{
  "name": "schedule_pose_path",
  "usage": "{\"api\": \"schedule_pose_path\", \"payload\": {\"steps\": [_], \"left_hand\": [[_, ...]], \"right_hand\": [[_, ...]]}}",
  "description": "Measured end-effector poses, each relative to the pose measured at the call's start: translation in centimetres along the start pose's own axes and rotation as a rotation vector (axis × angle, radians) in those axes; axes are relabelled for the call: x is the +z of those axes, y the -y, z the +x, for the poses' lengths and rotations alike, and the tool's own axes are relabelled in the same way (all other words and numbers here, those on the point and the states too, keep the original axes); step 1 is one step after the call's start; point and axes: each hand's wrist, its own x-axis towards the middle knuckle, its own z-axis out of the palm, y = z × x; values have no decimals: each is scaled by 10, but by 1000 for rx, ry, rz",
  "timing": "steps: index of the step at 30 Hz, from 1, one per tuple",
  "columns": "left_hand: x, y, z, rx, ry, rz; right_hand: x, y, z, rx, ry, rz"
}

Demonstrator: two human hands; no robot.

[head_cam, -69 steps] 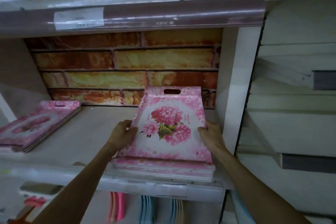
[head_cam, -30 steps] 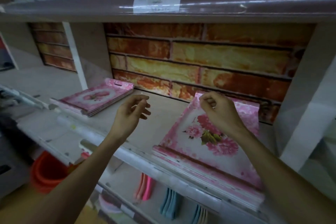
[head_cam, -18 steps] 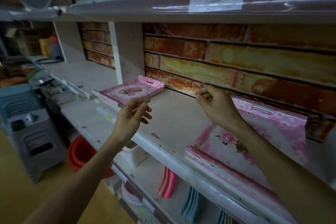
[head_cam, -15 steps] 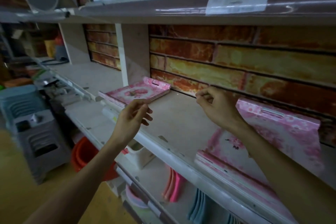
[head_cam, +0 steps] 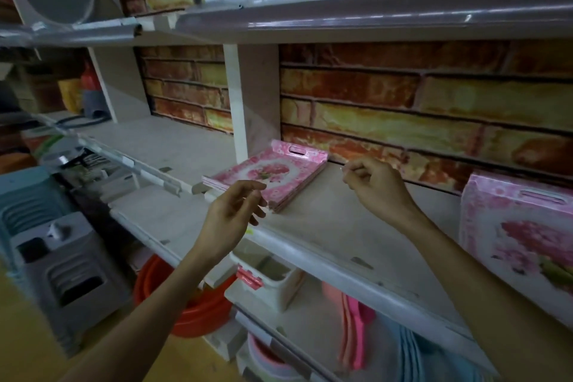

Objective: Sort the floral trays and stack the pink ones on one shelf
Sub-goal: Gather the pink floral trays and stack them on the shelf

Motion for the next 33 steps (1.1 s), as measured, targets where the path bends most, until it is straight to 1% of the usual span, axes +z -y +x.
{"api": "schedule_pose_path", "payload": {"steps": [5, 13, 15, 19, 21, 24, 28, 33], "left_hand": [[-25, 31, 17, 88, 84, 132], [-32, 84, 64, 382, 237, 407], [-28, 99, 76, 480, 277, 512], [-24, 128, 104, 705, 392, 803], [-23, 144, 117, 756, 444, 904], [-20, 161, 132, 813, 499, 943], [-19, 168, 145, 929, 510, 918], [-19, 174, 150, 1010, 530, 921]], "right_hand": [[45, -4, 12, 125, 19, -34], [102, -24, 44, 236, 48, -17], [114, -29, 55, 245, 37, -10], [134, -45, 79, 286, 23, 4], [143, -53, 90, 310, 14, 14], [155, -66, 106, 367, 19, 17], [168, -86, 125, 486, -7, 68], [181, -95, 140, 710, -16, 335]]}}
